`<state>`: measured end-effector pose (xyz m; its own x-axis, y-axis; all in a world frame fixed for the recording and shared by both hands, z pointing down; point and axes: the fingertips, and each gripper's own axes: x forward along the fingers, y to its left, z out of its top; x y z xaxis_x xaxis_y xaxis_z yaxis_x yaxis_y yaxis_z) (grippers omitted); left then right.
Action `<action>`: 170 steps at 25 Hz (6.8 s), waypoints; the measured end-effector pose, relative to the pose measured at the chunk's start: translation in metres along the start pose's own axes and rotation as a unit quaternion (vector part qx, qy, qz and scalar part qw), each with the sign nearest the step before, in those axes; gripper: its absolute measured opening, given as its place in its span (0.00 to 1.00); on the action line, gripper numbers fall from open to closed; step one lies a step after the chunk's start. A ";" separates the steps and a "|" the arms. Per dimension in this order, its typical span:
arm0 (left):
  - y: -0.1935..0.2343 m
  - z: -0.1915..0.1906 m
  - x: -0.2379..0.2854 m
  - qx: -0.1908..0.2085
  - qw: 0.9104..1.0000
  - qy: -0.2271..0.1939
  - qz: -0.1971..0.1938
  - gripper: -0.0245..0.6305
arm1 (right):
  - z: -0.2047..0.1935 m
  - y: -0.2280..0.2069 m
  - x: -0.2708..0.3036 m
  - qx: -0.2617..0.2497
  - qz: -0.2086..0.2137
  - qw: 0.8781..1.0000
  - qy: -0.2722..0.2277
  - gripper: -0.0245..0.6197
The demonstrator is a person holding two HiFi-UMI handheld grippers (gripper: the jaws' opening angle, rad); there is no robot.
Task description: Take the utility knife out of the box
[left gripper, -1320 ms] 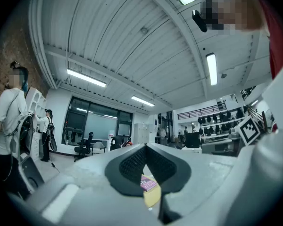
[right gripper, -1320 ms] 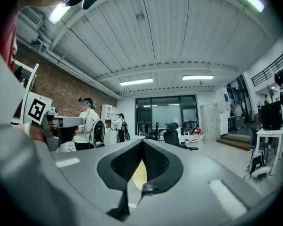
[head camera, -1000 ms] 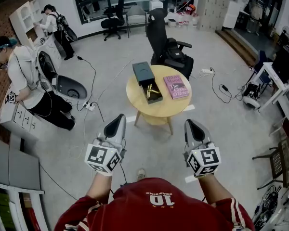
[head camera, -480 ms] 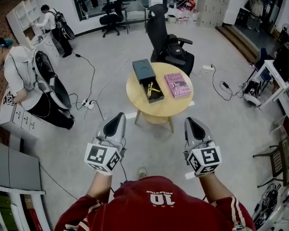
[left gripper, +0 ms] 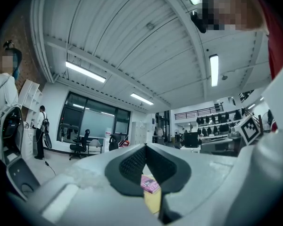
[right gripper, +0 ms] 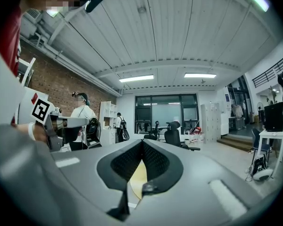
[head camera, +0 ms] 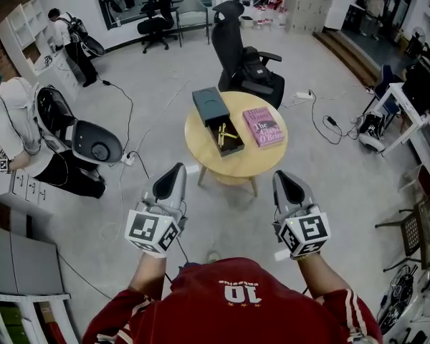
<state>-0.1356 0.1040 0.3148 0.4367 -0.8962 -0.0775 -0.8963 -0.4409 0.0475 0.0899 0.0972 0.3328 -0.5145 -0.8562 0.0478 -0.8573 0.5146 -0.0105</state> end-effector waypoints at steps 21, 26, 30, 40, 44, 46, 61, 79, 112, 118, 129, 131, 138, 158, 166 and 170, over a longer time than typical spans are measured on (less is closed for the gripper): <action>0.064 -0.017 0.035 -0.027 0.999 0.004 -0.030 0.04 | -0.004 0.023 0.059 -0.013 -0.011 1.000 0.017 0.04; 0.069 -0.021 0.047 -0.025 0.999 0.009 -0.025 0.04 | -0.008 0.013 0.080 -0.009 -0.003 1.000 0.019 0.04; 0.074 -0.023 0.058 -0.015 1.000 0.011 -0.020 0.04 | -0.010 0.008 0.102 -0.010 0.012 1.000 0.018 0.04; 0.093 -0.022 0.126 -0.002 1.000 0.005 -0.015 0.04 | -0.002 -0.036 0.173 -0.006 0.042 0.999 0.003 0.04; 0.102 -0.023 0.166 0.000 1.000 -0.004 -0.012 0.04 | 0.002 -0.059 0.210 -0.013 0.060 0.998 -0.003 0.04; 0.108 -0.023 0.183 -0.002 1.000 -0.007 -0.007 0.04 | 0.004 -0.069 0.227 -0.014 0.068 0.998 -0.005 0.04; 0.124 -0.050 0.243 0.000 1.000 0.014 -0.006 0.04 | -0.019 -0.102 0.280 -0.044 0.090 0.995 0.009 0.12; 0.135 -0.091 0.276 -0.018 0.999 0.041 0.018 0.04 | -0.149 -0.088 0.347 -0.095 0.261 0.951 0.133 0.23; 0.183 -0.161 0.314 -0.045 0.993 0.096 0.048 0.04 | -0.436 -0.078 0.437 -0.216 0.344 0.806 0.431 0.18; 0.179 -0.164 0.310 -0.050 0.993 0.100 0.045 0.04 | -0.445 -0.080 0.439 -0.238 0.339 0.787 0.457 0.16; 0.178 -0.150 0.301 -0.039 0.994 0.090 0.044 0.04 | -0.428 -0.079 0.439 -0.243 0.328 0.807 0.427 0.12; 0.176 -0.145 0.298 -0.036 0.995 0.088 0.042 0.04 | -0.414 -0.077 0.439 -0.233 0.320 0.820 0.413 0.12; 0.164 -0.126 0.282 -0.026 0.997 0.075 0.024 0.04 | -0.331 -0.083 0.431 -0.191 0.267 0.884 0.332 0.12; 0.112 -0.096 0.281 -0.005 0.998 0.058 -0.020 0.04 | -0.011 -0.121 0.295 -0.056 0.114 0.992 -0.005 0.12; 0.108 -0.075 0.279 0.005 0.999 0.036 -0.009 0.04 | 0.023 -0.158 0.265 -0.019 0.027 0.998 -0.059 0.12; 0.109 -0.074 0.281 0.007 0.999 0.038 -0.004 0.04 | 0.028 -0.158 0.262 -0.015 0.029 0.997 -0.063 0.12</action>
<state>-0.1048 -0.1991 0.3720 0.4485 -0.8938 -0.0028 -0.8933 -0.4484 0.0325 0.0897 -0.2097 0.3192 -0.5632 -0.8225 -0.0789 -0.8258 0.5636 0.0198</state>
